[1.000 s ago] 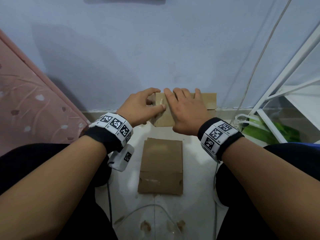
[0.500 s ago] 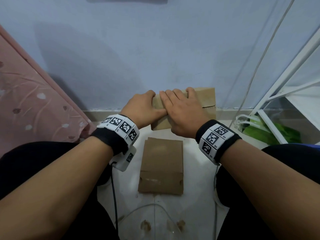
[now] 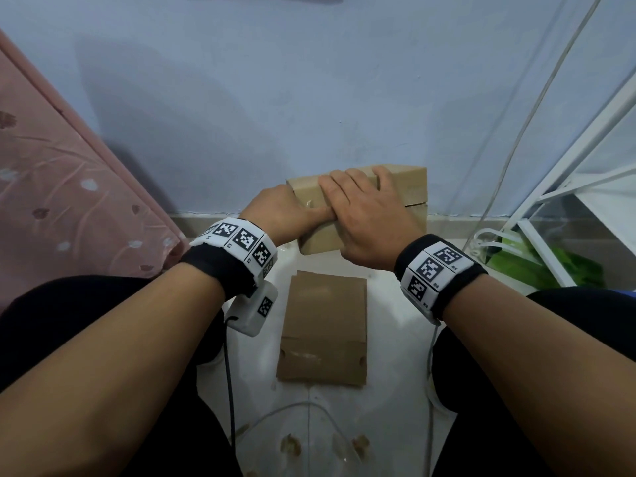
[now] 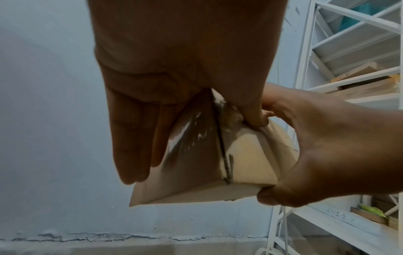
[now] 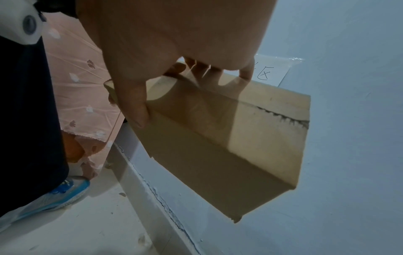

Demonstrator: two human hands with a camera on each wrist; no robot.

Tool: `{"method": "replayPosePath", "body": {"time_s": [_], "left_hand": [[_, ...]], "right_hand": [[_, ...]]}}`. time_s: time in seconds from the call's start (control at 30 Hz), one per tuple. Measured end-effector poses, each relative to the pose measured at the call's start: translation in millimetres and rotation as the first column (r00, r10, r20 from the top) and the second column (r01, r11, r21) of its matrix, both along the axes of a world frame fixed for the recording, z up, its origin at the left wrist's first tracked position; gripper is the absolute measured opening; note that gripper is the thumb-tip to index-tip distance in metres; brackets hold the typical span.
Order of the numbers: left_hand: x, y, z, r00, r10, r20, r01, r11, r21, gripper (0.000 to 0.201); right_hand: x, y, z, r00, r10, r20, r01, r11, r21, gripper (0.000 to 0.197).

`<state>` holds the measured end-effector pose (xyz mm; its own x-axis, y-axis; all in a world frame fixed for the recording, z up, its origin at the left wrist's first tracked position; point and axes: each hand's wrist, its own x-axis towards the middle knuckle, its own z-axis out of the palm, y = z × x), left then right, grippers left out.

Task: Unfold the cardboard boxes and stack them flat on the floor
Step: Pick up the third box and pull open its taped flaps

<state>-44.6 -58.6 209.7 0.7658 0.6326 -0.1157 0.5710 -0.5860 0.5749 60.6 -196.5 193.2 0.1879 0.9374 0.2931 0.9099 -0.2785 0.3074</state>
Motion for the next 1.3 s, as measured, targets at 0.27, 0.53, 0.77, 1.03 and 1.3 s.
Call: {"method": "replayPosePath", "body": {"time_s": [0.27,0.53,0.77,1.03,1.3], "left_hand": [[2,5,-7,0.995,-0.087,-0.048,0.084,0.995,-0.058,0.05],[5,15,-16,0.981,-0.159,-0.116,0.152,0.986,-0.066,0.065],[1,17,-11,0.972,-0.196,-0.133,0.18,0.976,-0.124,0.08],[0,27,-9,0.977,-0.208,-0.048,0.199,0.97,-0.138,0.062],[-1,27,-6,0.979,-0.189,0.081,0.202,0.955,-0.219,0.045]], "right_hand": [[-1,-1,-2,0.999,-0.012,-0.033,0.011,0.999,-0.04,0.103],[0,-1,-4,0.999,-0.011,-0.048,0.008,0.998,-0.057,0.099],[2,-2,-3,0.999,-0.01,-0.044,0.007,0.997,-0.072,0.1],[3,-1,2,0.996,-0.036,-0.078,0.03,0.997,-0.066,0.095],[8,-4,9,0.995,-0.063,-0.082,0.055,0.994,-0.1,0.094]]}}
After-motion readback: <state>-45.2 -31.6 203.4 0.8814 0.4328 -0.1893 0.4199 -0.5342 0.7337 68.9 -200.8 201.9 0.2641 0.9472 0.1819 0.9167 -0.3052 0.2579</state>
